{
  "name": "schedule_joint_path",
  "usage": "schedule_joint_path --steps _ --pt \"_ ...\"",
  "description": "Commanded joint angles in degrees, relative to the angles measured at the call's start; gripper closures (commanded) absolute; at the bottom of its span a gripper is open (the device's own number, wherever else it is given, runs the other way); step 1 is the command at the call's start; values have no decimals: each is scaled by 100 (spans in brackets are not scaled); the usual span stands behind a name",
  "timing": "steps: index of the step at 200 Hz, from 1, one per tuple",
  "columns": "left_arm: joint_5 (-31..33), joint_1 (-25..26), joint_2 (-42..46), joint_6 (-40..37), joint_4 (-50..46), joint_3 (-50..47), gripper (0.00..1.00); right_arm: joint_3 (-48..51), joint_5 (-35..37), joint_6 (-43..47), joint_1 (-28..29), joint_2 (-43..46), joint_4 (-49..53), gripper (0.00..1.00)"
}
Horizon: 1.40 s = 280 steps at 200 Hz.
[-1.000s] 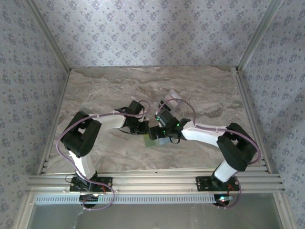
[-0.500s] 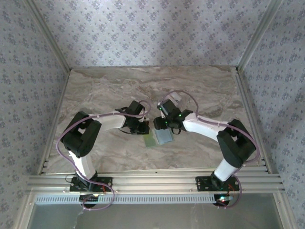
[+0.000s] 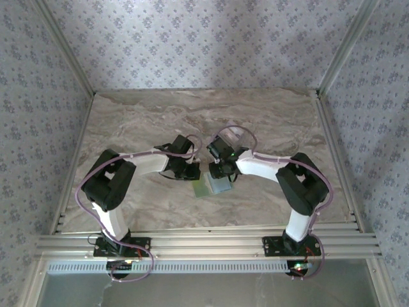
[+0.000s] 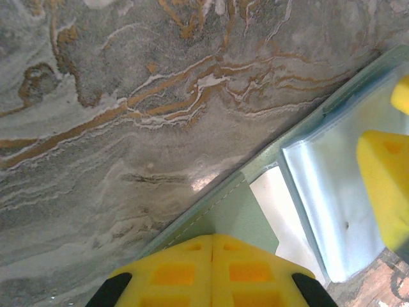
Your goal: Put the credit cards into the card holder
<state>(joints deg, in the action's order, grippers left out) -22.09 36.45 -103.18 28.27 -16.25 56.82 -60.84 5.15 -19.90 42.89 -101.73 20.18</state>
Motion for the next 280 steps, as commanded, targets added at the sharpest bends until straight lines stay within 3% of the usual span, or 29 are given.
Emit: schedule_joint_path --steps 1,106,152,176,220,249,280 --pt "521 54 -308 -111 -344 -206 94 -154 322 -13 -5 -133 258 58" --pt "478 54 -264 -93 -331 -215 94 87 585 -315 276 -435 344 57" --pt "464 54 -264 -91 -326 -215 94 159 597 -406 369 -477 302 68" --pt "467 52 -264 -85 -322 -215 94 134 575 -413 377 -391 316 83" --pt "460 47 -286 -76 -313 -215 95 -109 763 -310 404 -68 527 100" --pt "437 53 -322 -50 -282 -220 95 -416 429 -244 419 -37 688 100" --pt "398 54 -386 -6 -246 -218 95 -561 -262 -324 387 -105 687 91"
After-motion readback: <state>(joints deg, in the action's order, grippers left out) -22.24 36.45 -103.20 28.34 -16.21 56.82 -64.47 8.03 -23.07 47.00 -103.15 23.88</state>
